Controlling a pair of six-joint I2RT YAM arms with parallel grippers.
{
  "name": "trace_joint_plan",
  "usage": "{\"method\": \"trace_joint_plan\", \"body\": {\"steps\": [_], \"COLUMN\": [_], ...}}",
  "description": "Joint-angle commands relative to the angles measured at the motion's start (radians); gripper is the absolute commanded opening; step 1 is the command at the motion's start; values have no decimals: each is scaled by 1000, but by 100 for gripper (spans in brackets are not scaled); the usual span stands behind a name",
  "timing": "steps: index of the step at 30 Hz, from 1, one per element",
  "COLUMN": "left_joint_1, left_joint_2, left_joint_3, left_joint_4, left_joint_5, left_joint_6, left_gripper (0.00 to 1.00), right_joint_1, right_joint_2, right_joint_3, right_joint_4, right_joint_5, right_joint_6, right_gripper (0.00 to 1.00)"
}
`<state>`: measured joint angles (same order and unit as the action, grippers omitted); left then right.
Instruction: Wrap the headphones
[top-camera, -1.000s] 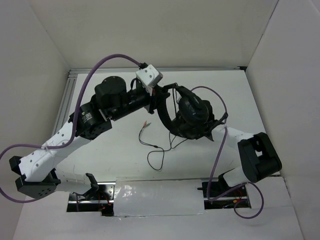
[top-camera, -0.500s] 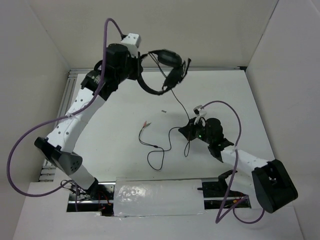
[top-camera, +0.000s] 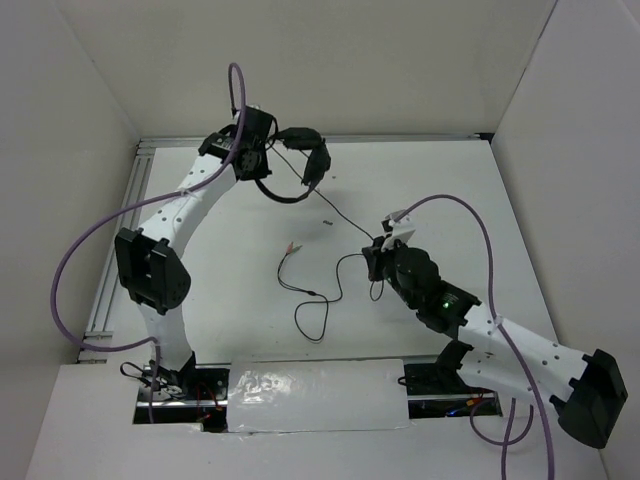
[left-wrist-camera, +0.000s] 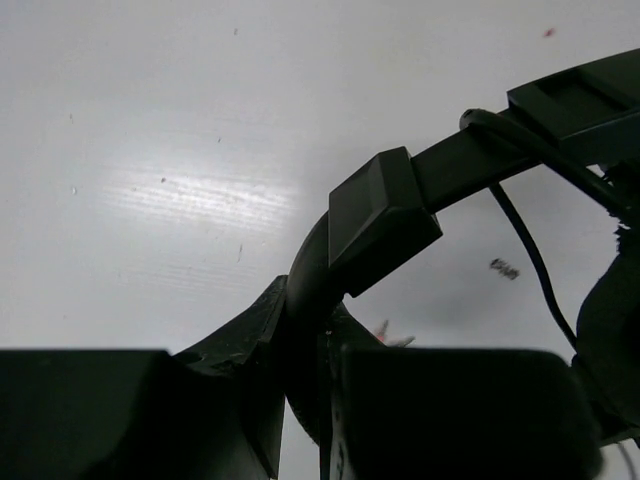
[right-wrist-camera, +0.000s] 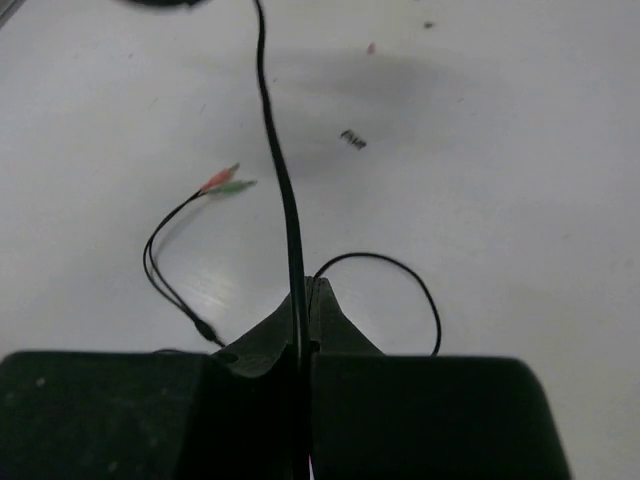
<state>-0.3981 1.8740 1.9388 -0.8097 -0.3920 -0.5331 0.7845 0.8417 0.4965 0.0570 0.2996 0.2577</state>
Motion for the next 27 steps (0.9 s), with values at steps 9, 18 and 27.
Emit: {"method": "trace_joint_plan", "body": {"steps": [9,18,27], "left_joint_1": [-96,-275,-487], "left_joint_2": [-99,-246,-332], "left_joint_3": [-265,-569,-684], "left_joint_4": [250,466,535], "left_joint_5": [79,264,254], "left_joint_6": [243,507,623], "left_gripper": [0,0,0], "right_joint_1": [87,-57,-283], "right_joint_2": [23,82,198], "right_joint_3": [214,352,451], "right_joint_4": [33,14,-39], "right_joint_5": [233,-83,-502], "right_joint_6": [-527,-778,-729], "right_gripper": [0,0,0]}}
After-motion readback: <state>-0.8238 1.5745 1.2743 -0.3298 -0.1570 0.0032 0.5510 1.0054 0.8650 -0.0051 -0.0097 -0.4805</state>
